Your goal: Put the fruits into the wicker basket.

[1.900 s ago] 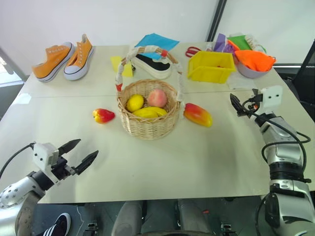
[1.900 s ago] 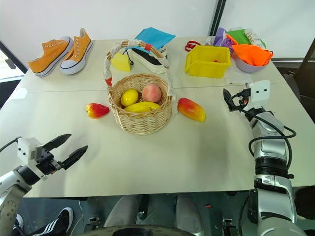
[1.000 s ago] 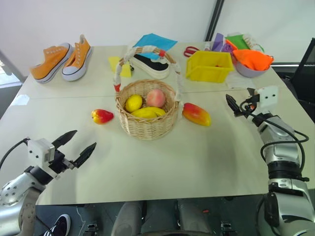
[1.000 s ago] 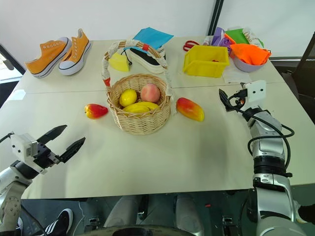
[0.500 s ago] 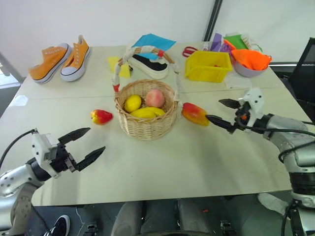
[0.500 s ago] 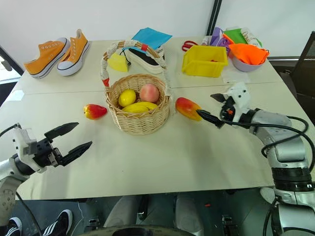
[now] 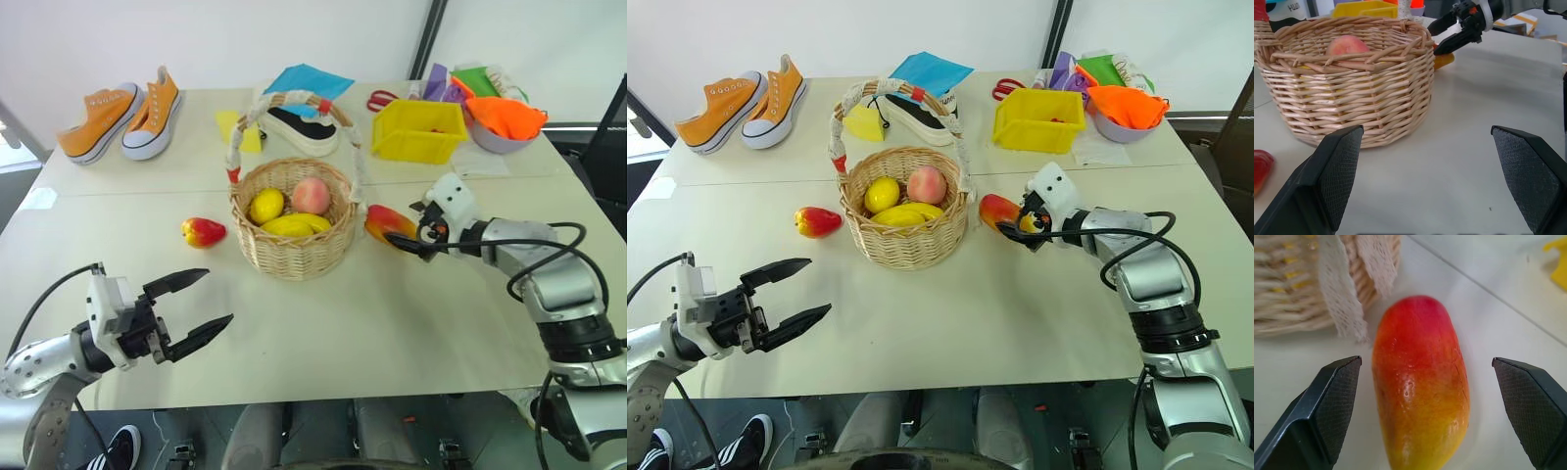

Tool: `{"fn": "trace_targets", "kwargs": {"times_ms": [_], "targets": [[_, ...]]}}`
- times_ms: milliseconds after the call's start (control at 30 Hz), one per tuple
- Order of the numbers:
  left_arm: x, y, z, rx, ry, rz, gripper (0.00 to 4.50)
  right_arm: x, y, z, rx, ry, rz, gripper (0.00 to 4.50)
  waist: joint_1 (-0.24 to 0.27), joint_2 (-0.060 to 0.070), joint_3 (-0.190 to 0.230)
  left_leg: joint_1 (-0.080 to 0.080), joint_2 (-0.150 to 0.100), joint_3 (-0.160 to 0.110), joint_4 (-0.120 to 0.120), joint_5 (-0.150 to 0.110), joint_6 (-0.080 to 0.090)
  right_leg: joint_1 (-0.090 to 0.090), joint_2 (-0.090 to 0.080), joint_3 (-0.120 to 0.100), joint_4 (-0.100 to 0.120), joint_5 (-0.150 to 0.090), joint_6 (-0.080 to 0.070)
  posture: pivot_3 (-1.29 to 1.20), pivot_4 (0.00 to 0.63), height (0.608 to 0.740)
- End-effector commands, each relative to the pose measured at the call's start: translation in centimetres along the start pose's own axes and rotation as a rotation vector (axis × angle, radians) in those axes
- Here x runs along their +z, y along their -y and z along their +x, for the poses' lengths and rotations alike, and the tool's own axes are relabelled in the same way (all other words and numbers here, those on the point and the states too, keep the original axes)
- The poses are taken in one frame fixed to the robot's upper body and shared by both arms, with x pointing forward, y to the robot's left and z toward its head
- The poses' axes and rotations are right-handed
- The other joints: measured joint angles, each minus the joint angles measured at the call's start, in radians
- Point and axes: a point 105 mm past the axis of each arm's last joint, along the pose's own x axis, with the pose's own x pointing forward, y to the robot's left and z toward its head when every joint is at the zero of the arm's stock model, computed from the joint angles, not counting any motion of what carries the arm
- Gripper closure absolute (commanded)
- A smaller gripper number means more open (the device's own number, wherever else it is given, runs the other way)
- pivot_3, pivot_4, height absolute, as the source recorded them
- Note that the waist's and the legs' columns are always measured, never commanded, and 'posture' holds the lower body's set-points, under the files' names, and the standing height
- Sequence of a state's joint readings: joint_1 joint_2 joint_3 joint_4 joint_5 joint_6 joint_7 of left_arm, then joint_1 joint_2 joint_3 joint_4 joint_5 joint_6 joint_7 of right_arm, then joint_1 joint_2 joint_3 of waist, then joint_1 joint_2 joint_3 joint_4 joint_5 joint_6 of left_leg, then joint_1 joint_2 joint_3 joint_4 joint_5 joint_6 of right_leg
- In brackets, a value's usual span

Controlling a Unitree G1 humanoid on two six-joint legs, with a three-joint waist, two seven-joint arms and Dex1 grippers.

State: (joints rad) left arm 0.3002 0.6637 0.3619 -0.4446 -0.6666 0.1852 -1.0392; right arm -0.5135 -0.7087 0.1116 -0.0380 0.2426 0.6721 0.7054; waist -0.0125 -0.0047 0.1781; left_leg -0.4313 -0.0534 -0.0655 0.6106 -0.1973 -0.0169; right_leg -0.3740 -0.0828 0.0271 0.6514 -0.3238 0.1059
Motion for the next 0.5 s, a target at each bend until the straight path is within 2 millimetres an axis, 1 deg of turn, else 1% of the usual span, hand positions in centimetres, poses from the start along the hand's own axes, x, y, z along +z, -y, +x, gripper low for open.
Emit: {"fn": "trace_targets", "kwargs": {"times_ms": [33, 100, 167, 233, 267, 333, 367, 433, 500], "targets": [[0.6, 0.7, 0.5, -0.02, 0.026, 0.024, 0.0, 0.3, 0.1, 0.7, -0.013, 0.0, 0.008, 0.04, 0.0, 0.0, 0.0, 0.0, 0.0, 0.0, 0.0, 0.0, 0.0, 0.0, 0.0, 0.0, 0.0, 0.0, 0.0, 0.0, 0.15, 0.74], [0.5, 0.7, 0.5, -0.014, 0.027, 0.019, 0.0, -0.1, 0.3, 1.1, -0.03, -0.011, 0.021, 0.04, 0.0, 0.0, 0.0, 0.0, 0.0, 0.0, 0.0, 0.0, 0.0, 0.0, 0.0, 0.0, 0.0, 0.0, 0.0, 0.0, 0.15, 0.74], [0.3, 0.7, 0.5, -0.003, 0.028, 0.015, 0.0, -0.7, 1.0, 1.4, -0.061, -0.025, 0.045, 0.04, -0.001, 0.0, 0.0, 0.0, 0.0, 0.0, 0.0, 0.0, 0.0, 0.0, 0.0, 0.0, 0.0, 0.001, 0.001, 0.0, 0.15, 0.74], [0.3, 0.5, 0.5, 0.005, 0.032, 0.011, 0.0, -0.8, 1.3, 1.5, -0.065, -0.019, 0.087, 0.56, -0.001, 0.0, 0.0, 0.0, 0.0, 0.0, 0.0, 0.0, 0.0, 0.0, 0.0, 0.0, 0.0, 0.001, 0.002, 0.0, 0.15, 0.74], [0.3, 0.5, 0.5, 0.01, 0.033, 0.011, 0.0, -0.5, 1.3, 1.4, -0.061, -0.008, 0.088, 0.86, -0.001, 0.0, 0.0, 0.0, 0.0, 0.0, 0.0, 0.0, 0.0, 0.0, 0.0, 0.0, 0.0, 0.001, 0.002, 0.0, 0.15, 0.74], [0.3, 0.3, 0.5, 0.017, 0.033, 0.01, 0.0, 0.1, 1.3, 1.2, -0.058, 0.015, 0.109, 1.88, -0.001, 0.0, 0.0, 0.0, 0.0, 0.0, 0.0, 0.0, 0.0, 0.0, 0.0, 0.0, 0.0, 0.001, 0.002, 0.0, 0.15, 0.74], [0.2, 0.2, 0.5, 0.021, 0.033, 0.012, 0.0, 0.4, 1.5, 1.0, -0.066, 0.032, 0.109, 2.17, -0.001, 0.0, 0.0, 0.0, 0.0, 0.0, 0.0, 0.0, 0.0, 0.0, 0.0, 0.0, 0.0, 0.001, 0.003, 0.0, 0.15, 0.74], [0.2, -0.1, 0.4, 0.037, 0.043, 0.008, 0.0, 0.7, 1.3, 0.2, -0.041, 0.051, 0.116, 2.17, 0.0, 0.0, 0.0, 0.0, 0.0, 0.0, 0.0, 0.0, 0.0, 0.0, 0.0, 0.0, 0.0, 0.001, 0.003, 0.0, 0.15, 0.74], [0.1, -0.5, 0.3, 0.061, 0.048, 0.008, 0.0, 0.8, 1.0, -1.2, -0.006, 0.058, 0.097, 2.17, 0.003, 0.0, 0.0, 0.0, 0.0, 0.0, 0.0, 0.0, 0.0, 0.0, 0.0, 0.0, 0.0, 0.001, 0.003, 0.0, 0.15, 0.74]]}}
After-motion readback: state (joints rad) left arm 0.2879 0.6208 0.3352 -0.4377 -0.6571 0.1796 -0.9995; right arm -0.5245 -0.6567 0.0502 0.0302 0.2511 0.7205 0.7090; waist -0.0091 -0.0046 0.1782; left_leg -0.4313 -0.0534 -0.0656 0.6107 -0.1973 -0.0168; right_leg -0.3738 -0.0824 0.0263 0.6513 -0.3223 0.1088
